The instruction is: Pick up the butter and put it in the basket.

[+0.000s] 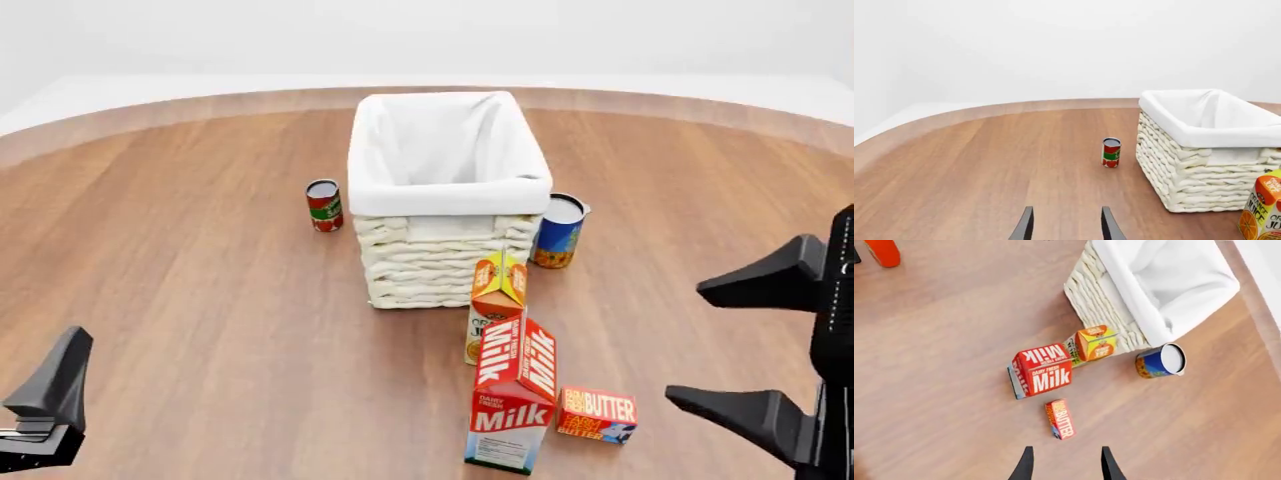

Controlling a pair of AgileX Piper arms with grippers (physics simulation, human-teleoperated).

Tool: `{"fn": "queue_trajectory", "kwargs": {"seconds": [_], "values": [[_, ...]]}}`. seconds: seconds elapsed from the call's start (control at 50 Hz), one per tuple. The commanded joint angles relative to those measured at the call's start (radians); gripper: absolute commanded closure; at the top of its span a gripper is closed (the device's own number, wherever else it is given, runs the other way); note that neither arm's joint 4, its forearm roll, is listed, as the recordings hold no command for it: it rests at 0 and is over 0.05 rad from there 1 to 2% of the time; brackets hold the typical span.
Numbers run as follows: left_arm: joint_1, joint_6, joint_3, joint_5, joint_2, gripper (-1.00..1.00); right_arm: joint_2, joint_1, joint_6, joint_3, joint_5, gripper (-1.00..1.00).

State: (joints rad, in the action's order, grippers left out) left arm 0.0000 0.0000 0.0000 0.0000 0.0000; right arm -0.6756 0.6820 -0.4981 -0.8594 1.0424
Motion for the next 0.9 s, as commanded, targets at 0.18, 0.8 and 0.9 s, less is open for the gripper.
{"fn": "queue_trajectory", "kwargs": {"seconds": [0.18, 0.8, 0.9], "values": [[0.000, 0.000, 0.000, 0.000, 0.000, -1.00, -0.047, 0.003, 0.090, 0.096, -0.047, -1.00], [0.000, 0.000, 0.000, 0.000, 0.000, -1.00, -0.262, -0.071, -0.056, 0.170, -0.175, -1.00], [0.000, 0.000, 0.000, 0.000, 0.000, -1.00, -0.286, -0.111, -0.090, 0.164, -0.187, -1.00]]}}
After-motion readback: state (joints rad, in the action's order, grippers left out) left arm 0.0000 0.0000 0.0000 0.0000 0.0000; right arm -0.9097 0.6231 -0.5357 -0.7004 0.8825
